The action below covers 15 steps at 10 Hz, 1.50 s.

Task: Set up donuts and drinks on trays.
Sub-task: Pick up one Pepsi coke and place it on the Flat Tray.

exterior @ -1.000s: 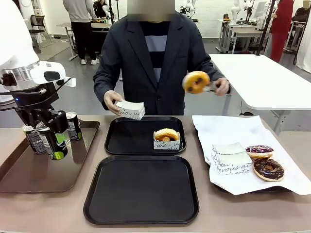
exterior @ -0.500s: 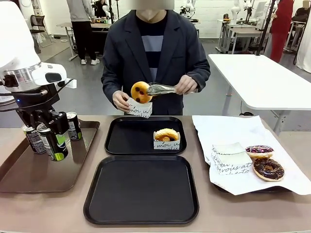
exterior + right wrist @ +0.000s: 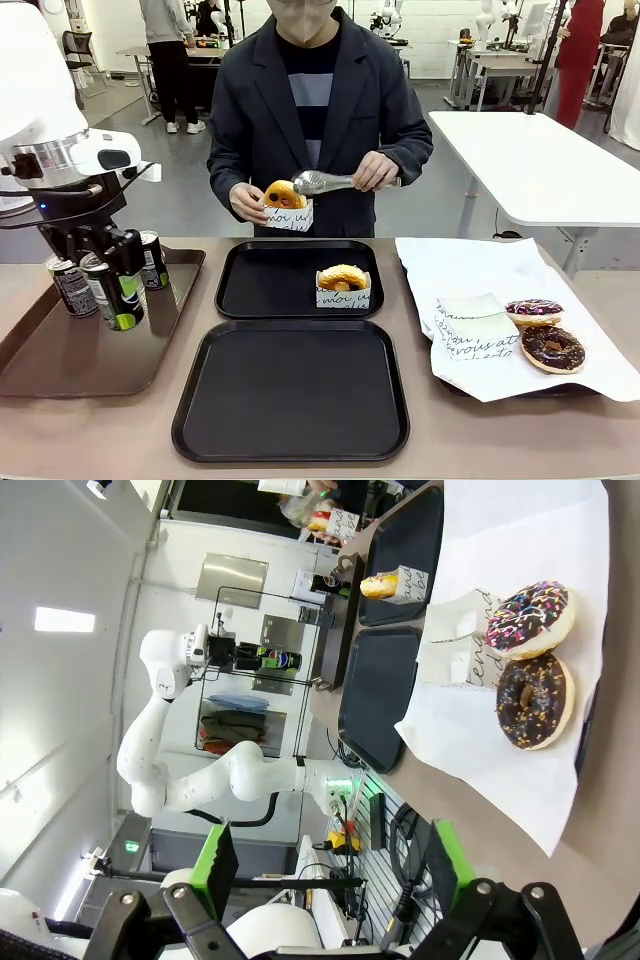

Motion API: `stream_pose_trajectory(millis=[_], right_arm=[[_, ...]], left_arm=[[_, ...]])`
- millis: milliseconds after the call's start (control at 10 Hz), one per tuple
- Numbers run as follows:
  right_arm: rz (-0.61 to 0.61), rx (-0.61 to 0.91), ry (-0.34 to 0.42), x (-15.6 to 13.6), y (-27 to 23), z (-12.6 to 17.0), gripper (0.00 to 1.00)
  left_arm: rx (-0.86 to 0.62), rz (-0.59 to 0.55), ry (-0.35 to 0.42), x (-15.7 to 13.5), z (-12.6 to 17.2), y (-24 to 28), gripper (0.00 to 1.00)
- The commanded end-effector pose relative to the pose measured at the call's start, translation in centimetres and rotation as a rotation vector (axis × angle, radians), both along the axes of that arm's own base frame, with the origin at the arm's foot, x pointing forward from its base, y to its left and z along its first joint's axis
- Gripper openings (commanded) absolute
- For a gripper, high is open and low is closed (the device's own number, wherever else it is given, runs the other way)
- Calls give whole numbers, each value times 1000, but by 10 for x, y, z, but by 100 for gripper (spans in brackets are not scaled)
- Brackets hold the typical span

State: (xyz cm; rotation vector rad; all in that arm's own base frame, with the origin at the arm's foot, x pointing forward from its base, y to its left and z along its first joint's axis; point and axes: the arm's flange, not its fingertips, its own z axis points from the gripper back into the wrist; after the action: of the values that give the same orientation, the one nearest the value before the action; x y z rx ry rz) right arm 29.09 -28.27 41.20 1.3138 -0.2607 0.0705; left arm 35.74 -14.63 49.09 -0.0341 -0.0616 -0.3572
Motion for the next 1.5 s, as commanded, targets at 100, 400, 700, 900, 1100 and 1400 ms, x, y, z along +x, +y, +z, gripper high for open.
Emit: stream_pose_trajectory(millis=[100, 400, 700, 900, 1100, 1400], right_arm=[[1, 6, -7, -1, 0, 1, 100], [1, 6, -7, -1, 0, 1, 100], [1, 6, -7, -1, 0, 1, 100], [1, 6, -7, -1, 0, 1, 100], [1, 6, -7, -1, 0, 1, 100], [1, 6, -7, -1, 0, 1, 100]], left_arm=[[-34, -11, -68, 53, -4, -62, 59], [-87, -47, -24, 87, -27, -103, 59], [-74, -417, 257, -54, 5, -21, 59], [-18, -381, 57, -123, 20, 20, 59], [2, -293, 43, -106, 11, 15, 59], [-21, -392, 150, -111, 4, 10, 59]])
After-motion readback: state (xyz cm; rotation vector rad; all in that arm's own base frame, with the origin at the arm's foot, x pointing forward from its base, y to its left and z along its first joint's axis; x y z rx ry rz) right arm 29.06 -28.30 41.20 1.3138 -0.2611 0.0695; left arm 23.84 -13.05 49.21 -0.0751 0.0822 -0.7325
